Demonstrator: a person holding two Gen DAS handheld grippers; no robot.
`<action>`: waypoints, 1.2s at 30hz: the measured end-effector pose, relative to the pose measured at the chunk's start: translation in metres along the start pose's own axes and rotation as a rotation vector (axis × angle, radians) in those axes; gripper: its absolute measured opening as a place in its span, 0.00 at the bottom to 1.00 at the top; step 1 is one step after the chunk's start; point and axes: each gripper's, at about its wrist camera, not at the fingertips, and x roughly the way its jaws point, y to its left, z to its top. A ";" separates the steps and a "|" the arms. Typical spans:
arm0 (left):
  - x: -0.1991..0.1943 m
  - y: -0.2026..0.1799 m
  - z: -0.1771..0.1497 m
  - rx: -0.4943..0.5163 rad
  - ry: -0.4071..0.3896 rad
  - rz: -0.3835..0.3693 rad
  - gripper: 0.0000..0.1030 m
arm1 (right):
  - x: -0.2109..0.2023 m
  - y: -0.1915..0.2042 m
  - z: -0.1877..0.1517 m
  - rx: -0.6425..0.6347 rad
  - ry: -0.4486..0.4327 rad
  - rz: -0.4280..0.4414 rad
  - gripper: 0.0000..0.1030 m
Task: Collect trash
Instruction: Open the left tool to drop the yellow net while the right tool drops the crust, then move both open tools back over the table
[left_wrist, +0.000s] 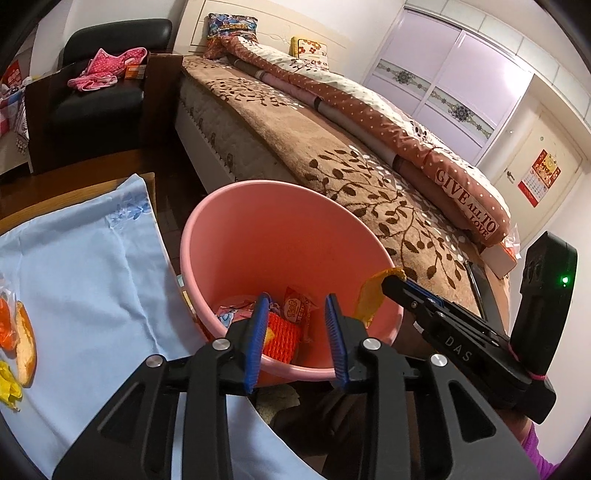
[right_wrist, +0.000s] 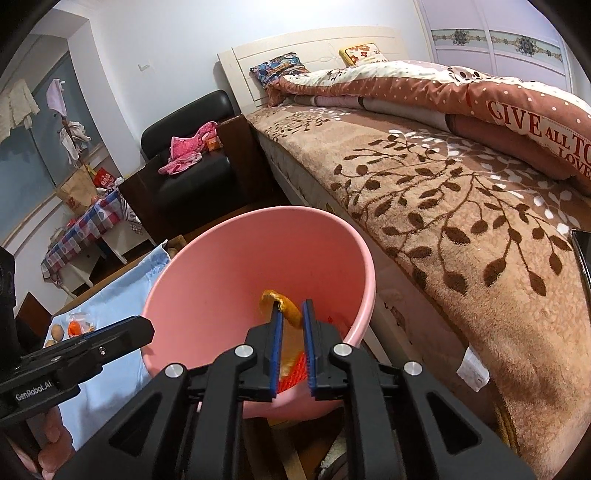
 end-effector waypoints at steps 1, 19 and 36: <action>-0.001 0.000 0.000 -0.001 -0.003 0.000 0.31 | 0.000 0.000 0.000 0.000 0.000 -0.002 0.13; -0.020 -0.004 -0.001 0.022 -0.053 0.018 0.31 | -0.016 0.012 -0.002 -0.027 -0.017 -0.006 0.33; -0.056 0.009 -0.013 0.040 -0.102 0.149 0.31 | -0.044 0.051 -0.008 -0.062 -0.083 0.076 0.33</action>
